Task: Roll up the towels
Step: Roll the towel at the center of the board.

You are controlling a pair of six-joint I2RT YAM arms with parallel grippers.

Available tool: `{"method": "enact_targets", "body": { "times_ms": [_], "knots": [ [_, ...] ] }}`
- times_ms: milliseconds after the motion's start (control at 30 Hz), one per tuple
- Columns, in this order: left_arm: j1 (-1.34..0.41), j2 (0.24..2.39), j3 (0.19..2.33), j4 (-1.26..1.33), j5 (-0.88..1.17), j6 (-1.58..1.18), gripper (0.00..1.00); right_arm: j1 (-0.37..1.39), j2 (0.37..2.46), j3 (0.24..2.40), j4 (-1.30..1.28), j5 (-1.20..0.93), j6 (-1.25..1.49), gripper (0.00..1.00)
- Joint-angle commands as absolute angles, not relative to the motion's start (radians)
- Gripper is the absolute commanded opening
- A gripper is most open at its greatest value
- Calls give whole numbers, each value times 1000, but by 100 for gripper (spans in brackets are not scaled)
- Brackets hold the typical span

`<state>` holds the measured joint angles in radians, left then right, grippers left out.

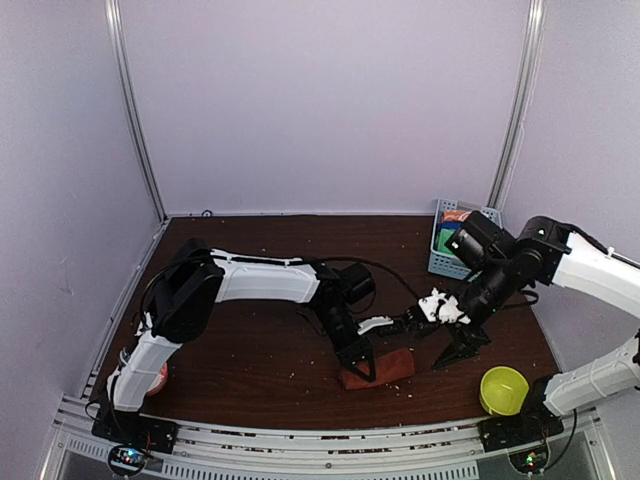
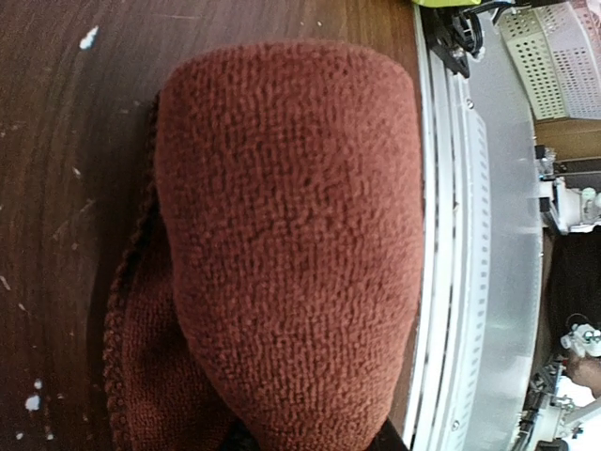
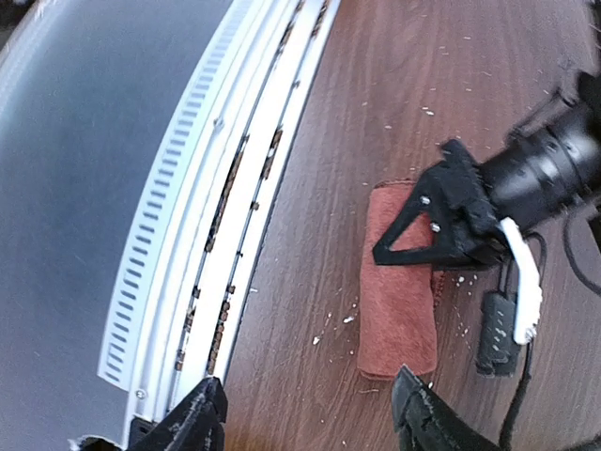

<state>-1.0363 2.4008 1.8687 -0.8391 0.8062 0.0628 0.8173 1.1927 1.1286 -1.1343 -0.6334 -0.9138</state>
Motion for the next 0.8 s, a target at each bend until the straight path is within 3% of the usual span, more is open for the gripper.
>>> {"method": "enact_targets", "body": {
  "times_ms": [0,167,367,767],
  "knots": [
    [-1041,2493,1833,-919,808,28,13,962,1153,1024,-947,-392,-853,62],
    [-1036,2502,1836,-918,818,26,13,1034,1218,900,-711,-192,-777,66],
    [-1031,2517,1835,-919,839,20,13,1071,1335,837,-522,-133,-762,76],
    [-1022,2528,1869,-917,861,18,16,1091,1526,765,-370,-74,-715,73]
  ]
}}
